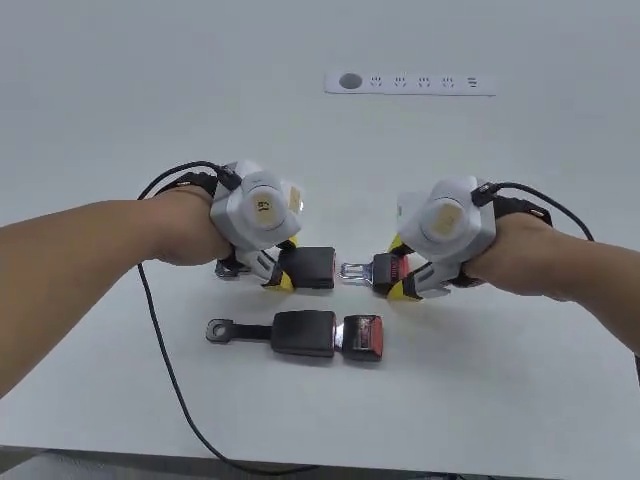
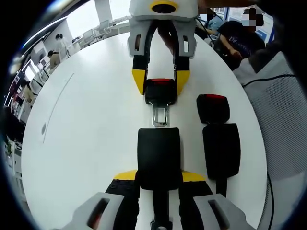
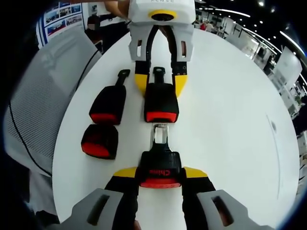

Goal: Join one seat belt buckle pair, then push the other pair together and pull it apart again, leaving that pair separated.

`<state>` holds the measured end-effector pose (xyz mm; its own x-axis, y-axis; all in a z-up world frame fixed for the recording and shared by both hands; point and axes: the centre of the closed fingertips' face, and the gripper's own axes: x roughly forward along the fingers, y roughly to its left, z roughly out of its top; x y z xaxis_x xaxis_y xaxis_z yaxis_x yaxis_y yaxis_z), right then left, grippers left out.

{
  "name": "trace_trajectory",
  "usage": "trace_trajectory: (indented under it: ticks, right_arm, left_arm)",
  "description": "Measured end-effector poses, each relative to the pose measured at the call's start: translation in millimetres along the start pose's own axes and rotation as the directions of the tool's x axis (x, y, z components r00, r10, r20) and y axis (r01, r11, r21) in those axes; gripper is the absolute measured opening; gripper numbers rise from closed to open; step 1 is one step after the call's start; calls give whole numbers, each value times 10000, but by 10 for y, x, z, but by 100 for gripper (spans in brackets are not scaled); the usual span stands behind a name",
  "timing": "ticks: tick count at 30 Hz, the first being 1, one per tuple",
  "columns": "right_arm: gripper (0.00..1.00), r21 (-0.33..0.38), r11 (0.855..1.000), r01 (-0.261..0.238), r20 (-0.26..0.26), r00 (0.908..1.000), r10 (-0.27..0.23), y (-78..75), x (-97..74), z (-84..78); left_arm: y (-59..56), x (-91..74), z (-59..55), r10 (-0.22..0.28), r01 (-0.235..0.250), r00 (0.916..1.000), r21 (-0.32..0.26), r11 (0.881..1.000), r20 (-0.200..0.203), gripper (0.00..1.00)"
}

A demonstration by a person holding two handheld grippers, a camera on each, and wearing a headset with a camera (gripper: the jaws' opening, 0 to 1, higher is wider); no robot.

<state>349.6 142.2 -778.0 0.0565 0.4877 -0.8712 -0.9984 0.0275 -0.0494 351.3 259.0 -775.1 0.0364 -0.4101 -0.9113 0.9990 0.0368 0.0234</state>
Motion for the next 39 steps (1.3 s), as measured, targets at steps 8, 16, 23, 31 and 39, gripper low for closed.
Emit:
trace_trajectory:
  ticks: [8,16,23,31,39]
  right_arm:
    - [32,470,9988,129,-267,9996,-117,-22,-158,-298]
    - [32,390,9992,123,-674,9977,-96,10,-271,-543]
    - [32,230,9996,165,-1103,9938,-139,-28,-376,-677]
    - [32,289,9995,137,-1285,9917,-99,-24,-433,-790]
    - [35,489,9982,361,-1256,9916,-297,-50,-425,-780]
  left_arm:
    - [7,8,1,-101,101,9999,40,9999,-36,31]
    - [38,26,-26,-75,75,9999,11,10000,-70,32]
    - [41,24,-22,-21,21,10000,-89,10000,5,32]
    - [36,26,-14,-18,18,10000,-16,10000,21,32]
    - [43,33,-3,-94,95,9997,41,9999,-207,33]
